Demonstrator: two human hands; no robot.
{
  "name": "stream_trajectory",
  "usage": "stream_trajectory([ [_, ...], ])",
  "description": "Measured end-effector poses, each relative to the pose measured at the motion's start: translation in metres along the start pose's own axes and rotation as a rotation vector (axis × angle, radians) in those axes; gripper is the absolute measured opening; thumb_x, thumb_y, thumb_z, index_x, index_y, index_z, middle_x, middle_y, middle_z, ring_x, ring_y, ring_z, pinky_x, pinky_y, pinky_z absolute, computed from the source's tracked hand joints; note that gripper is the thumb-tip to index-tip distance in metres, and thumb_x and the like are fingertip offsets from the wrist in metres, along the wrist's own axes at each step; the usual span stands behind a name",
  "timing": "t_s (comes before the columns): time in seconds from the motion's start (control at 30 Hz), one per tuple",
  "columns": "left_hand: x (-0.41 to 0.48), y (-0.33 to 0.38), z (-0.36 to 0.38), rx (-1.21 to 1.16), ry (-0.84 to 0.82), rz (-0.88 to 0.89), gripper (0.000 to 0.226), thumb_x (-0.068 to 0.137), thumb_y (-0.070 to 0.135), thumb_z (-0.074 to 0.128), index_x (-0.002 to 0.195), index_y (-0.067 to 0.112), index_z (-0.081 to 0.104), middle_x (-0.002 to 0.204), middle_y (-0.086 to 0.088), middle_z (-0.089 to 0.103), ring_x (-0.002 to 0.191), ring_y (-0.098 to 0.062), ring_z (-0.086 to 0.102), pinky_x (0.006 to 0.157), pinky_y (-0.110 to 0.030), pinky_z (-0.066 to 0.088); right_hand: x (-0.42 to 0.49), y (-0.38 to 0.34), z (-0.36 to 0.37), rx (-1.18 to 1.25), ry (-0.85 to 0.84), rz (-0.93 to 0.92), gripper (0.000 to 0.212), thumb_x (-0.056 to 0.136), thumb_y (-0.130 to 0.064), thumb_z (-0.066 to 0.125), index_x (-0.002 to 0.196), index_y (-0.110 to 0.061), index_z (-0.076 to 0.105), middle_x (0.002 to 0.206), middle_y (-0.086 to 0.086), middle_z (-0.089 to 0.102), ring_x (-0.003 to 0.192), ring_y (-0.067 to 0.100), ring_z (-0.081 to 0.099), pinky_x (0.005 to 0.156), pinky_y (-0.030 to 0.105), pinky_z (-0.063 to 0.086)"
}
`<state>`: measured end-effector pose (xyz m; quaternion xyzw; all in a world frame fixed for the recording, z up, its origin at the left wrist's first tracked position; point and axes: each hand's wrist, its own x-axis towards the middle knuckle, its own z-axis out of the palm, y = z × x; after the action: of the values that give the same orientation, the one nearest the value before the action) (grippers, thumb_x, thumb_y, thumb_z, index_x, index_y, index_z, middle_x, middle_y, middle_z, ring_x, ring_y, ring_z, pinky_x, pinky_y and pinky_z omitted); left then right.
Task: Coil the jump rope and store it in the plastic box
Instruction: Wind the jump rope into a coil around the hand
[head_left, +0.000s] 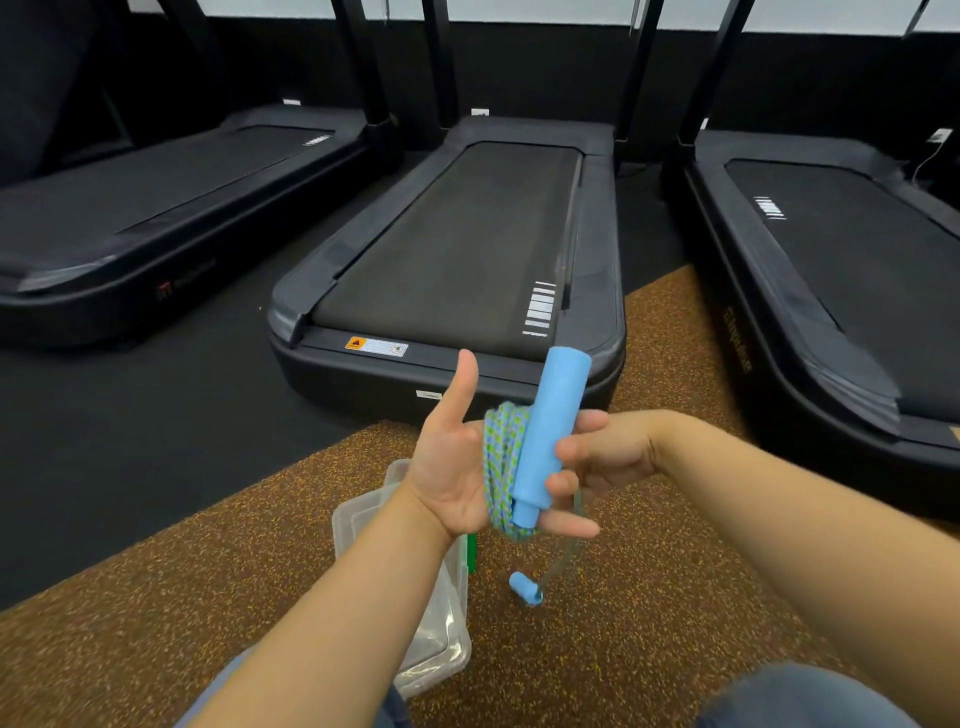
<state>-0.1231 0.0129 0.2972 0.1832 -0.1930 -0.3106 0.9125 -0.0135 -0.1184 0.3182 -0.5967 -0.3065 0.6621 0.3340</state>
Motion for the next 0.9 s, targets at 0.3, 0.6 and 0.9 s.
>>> stream_trajectory([
  [0.3, -0.007, 0.013, -0.009, 0.253, 0.203, -0.314, 0.103, 0.069, 0.08, 0.047, 0.126, -0.005, 0.045, 0.092, -0.012, 0.055, 0.076, -0.027, 0.062, 0.09, -0.05, 0.049, 0.001, -0.02, -0.034, -0.251, 0.236, 0.011, 0.026, 0.095, -0.004, 0.041, 0.112, 0.0, 0.06, 0.079, 0.007, 0.07, 0.069, 0.009, 0.066, 0.066, 0.018, 0.053],
  [0.6, 0.003, 0.002, -0.009, 1.092, 0.897, -0.679, 0.025, 0.091, 0.028, 0.061, 0.1, 0.006, 0.054, 0.086, 0.0, 0.06, 0.068, -0.008, 0.063, 0.066, -0.023, 0.048, -0.011, -0.029, -0.052, -0.122, 0.341, -0.067, 0.035, 0.097, 0.003, 0.037, 0.124, -0.009, 0.055, 0.12, 0.015, 0.064, 0.097, 0.014, 0.069, 0.087, 0.024, 0.053],
  [0.9, 0.013, 0.011, -0.021, 0.976, 1.351, -0.037, 0.104, 0.073, 0.083, 0.008, 0.144, 0.011, 0.033, 0.118, -0.011, 0.055, 0.092, -0.017, 0.053, 0.101, -0.038, 0.04, -0.014, -0.031, -0.04, -0.063, 0.071, 0.009, 0.034, 0.096, -0.001, 0.037, 0.126, -0.002, 0.053, 0.107, 0.007, 0.072, 0.097, 0.018, 0.07, 0.085, 0.027, 0.056],
])
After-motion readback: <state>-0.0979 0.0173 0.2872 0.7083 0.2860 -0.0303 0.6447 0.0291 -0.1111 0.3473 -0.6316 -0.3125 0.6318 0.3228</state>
